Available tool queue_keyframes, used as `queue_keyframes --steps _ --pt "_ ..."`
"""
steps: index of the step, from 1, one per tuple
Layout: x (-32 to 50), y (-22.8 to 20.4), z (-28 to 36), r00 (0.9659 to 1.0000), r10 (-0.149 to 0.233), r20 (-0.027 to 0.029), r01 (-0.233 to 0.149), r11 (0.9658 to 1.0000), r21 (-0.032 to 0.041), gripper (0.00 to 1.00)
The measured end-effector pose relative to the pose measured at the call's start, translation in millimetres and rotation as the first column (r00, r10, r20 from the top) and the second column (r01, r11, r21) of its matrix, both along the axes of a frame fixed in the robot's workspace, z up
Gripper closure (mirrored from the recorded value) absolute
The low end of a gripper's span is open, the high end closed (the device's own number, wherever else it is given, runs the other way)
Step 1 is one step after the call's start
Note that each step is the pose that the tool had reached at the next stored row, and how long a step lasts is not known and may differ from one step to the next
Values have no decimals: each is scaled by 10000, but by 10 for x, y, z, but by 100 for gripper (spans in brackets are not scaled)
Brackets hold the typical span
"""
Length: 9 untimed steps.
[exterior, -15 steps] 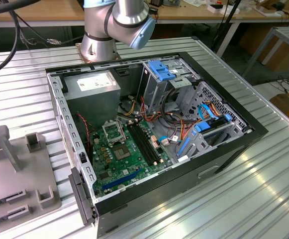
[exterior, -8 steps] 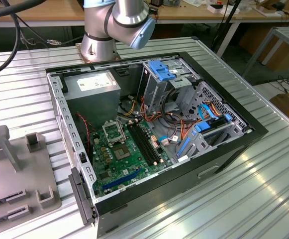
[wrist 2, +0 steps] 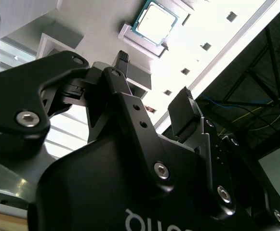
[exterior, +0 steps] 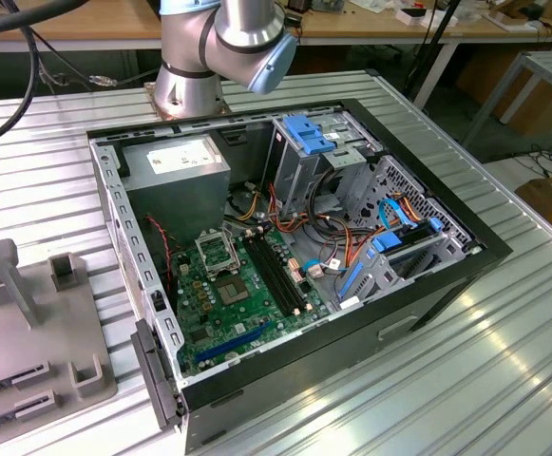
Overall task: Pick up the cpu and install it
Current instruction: 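Pick up the cpu and move it towards the insertion slot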
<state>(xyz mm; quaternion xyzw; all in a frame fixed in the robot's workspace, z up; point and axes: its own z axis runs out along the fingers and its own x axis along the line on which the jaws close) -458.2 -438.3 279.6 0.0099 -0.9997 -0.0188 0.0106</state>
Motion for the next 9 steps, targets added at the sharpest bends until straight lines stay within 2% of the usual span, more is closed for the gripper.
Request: queue_keyframes --steps 3,5,7,9 --pt "0 0 -3 10000 0 1 0 10000 1 39" --pt "-1 -9 -26 10000 -1 2 1 10000 1 39" --pt "0 -71 -57 10000 -1 2 1 10000 4 39" --pt "0 -116 -87 10000 0 2 0 10000 5 39"
